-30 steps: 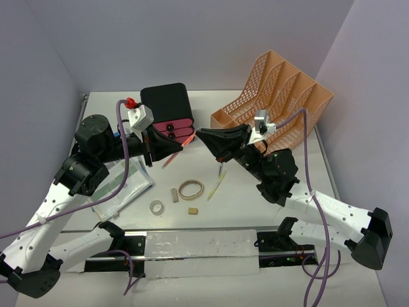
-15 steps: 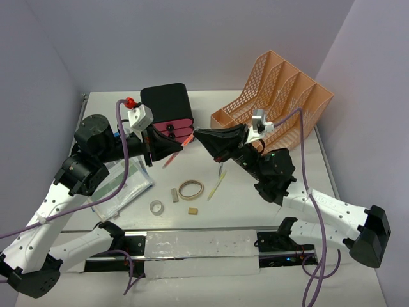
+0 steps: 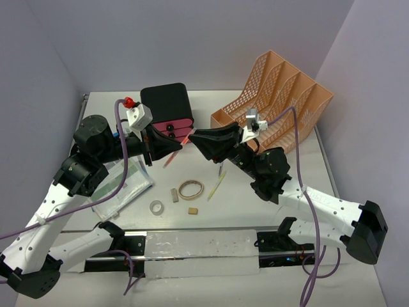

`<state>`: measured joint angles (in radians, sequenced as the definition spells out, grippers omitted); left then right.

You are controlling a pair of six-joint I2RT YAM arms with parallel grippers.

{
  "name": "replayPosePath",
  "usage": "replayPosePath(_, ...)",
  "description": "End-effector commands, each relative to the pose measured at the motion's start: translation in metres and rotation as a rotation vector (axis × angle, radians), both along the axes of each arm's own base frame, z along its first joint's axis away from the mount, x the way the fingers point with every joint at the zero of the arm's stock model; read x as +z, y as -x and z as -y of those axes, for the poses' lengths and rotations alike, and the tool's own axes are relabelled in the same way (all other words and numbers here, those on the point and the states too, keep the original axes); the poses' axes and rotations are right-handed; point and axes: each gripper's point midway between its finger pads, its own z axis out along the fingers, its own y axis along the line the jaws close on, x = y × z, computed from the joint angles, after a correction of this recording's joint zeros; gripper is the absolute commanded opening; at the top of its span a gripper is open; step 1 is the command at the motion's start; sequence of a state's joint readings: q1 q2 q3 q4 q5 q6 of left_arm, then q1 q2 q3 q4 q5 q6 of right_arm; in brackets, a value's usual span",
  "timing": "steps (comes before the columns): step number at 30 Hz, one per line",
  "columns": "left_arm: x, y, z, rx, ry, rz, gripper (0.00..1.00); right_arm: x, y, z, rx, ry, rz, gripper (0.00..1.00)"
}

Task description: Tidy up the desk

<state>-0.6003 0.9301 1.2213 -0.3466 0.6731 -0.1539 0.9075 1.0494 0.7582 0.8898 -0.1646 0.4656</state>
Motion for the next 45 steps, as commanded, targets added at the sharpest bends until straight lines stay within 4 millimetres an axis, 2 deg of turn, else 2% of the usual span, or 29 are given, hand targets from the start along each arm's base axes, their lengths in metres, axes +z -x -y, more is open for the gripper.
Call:
replayPosePath(1, 0.023, 0.0, -0.003, 0.016, 0.052, 0.057, 0.0, -0.012, 0.005, -0.014, 0.062, 0.024, -0.014, 0.39)
replayPosePath(4, 0.023, 0.001, -0.003, 0.014, 0.051, 0.059, 0.0, -0.012, 0.005, -0.017, 0.075, 0.029, -0.019, 0.42)
replayPosePath(8, 0.021, 0.001, -0.002, 0.011, 0.048, 0.056, 0.0, -0.009, 0.006, -0.018, 0.079, 0.027, -0.016, 0.39)
replayPosePath(9, 0.021, 0.001, -0.002, 0.01, 0.047, 0.055, 0.0, -0.01, 0.005, -0.018, 0.078, 0.028, -0.016, 0.37)
replayPosePath(10, 0.02, 0.001, -0.002, 0.009, 0.046, 0.054, 0.0, -0.008, 0.005, -0.017, 0.077, 0.024, -0.014, 0.26)
replayPosePath(11, 0.019, 0.0, -0.002, 0.009, 0.045, 0.054, 0.0, -0.008, 0.005, -0.017, 0.077, 0.025, -0.014, 0.21)
replayPosePath(16, 0.014, -0.002, 0.0, 0.005, 0.038, 0.049, 0.0, -0.006, 0.006, -0.017, 0.082, 0.025, -0.006, 0.02)
replayPosePath(20, 0.007, -0.008, 0.002, 0.011, 0.02, 0.055, 0.01, -0.004, 0.007, -0.017, 0.081, 0.024, -0.002, 0.0)
replayPosePath(21, 0.006, -0.009, 0.003, 0.013, 0.018, 0.057, 0.08, -0.004, 0.007, -0.017, 0.081, 0.024, 0.0, 0.0)
replayPosePath(22, 0.004, -0.01, 0.003, 0.013, 0.014, 0.058, 0.23, -0.003, 0.007, -0.017, 0.082, 0.025, -0.001, 0.0)
replayPosePath(23, 0.003, -0.011, 0.003, 0.015, 0.01, 0.063, 0.26, -0.002, 0.008, -0.016, 0.083, 0.025, 0.0, 0.0)
replayPosePath(24, 0.001, -0.013, 0.004, 0.019, 0.001, 0.073, 0.44, -0.002, 0.008, -0.017, 0.083, 0.029, -0.001, 0.0)
replayPosePath(25, -0.002, -0.016, 0.004, 0.028, -0.007, 0.079, 0.52, -0.001, 0.008, -0.017, 0.083, 0.031, -0.001, 0.0)
replayPosePath(27, -0.007, -0.02, 0.004, 0.045, -0.019, 0.086, 0.55, 0.0, 0.007, -0.018, 0.083, 0.034, -0.002, 0.0)
replayPosePath(37, -0.028, -0.026, 0.013, 0.031, -0.042, 0.055, 0.37, 0.003, 0.008, -0.022, 0.102, 0.03, -0.009, 0.0)
replayPosePath(41, -0.026, -0.029, 0.01, 0.06, -0.039, 0.054, 0.03, 0.0, 0.006, -0.022, 0.094, 0.04, -0.011, 0.0)
replayPosePath(45, -0.024, -0.03, 0.008, 0.081, -0.036, 0.05, 0.0, -0.004, 0.003, -0.022, 0.083, 0.048, -0.022, 0.0)
